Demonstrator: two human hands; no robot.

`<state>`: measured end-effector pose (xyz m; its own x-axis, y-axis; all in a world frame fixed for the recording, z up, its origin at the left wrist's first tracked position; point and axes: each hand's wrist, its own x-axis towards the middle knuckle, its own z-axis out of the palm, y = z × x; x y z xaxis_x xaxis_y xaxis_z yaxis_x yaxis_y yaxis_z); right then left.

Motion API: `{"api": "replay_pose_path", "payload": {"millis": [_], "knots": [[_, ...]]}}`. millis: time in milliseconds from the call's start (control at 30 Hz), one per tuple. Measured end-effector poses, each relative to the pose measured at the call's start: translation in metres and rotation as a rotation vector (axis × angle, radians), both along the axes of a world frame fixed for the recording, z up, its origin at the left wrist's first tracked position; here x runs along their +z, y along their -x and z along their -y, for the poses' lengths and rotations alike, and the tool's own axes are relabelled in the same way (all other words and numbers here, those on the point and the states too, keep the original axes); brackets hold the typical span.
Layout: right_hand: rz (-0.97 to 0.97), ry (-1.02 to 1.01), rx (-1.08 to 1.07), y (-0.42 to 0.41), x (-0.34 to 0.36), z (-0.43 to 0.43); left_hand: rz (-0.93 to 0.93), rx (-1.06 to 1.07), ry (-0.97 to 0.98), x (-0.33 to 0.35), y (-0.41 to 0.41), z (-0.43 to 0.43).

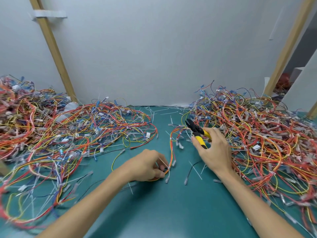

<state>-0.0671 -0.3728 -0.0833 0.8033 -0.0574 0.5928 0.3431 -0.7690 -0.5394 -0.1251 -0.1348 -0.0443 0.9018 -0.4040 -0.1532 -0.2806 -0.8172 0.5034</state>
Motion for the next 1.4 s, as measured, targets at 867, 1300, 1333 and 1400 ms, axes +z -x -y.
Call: {"api": "replay_pose_path", "payload": {"millis": [867,1300,1333,1400], "knots": [[-0.043,-0.145,0.001,-0.006,-0.003,0.004,-0.277,0.179,1.017,-0.007,-0.03,0.029],[-0.092,0.003,0.065,-0.003,-0.004,0.001,-0.058,0.171,0.87,-0.041,-0.025,0.022],[-0.09,-0.02,0.079,-0.004,-0.003,0.001,-0.066,0.168,0.885,-0.041,-0.027,0.02],[-0.087,-0.055,0.112,-0.004,-0.002,0.0,-0.123,0.11,0.918,-0.039,-0.031,0.015]]}}
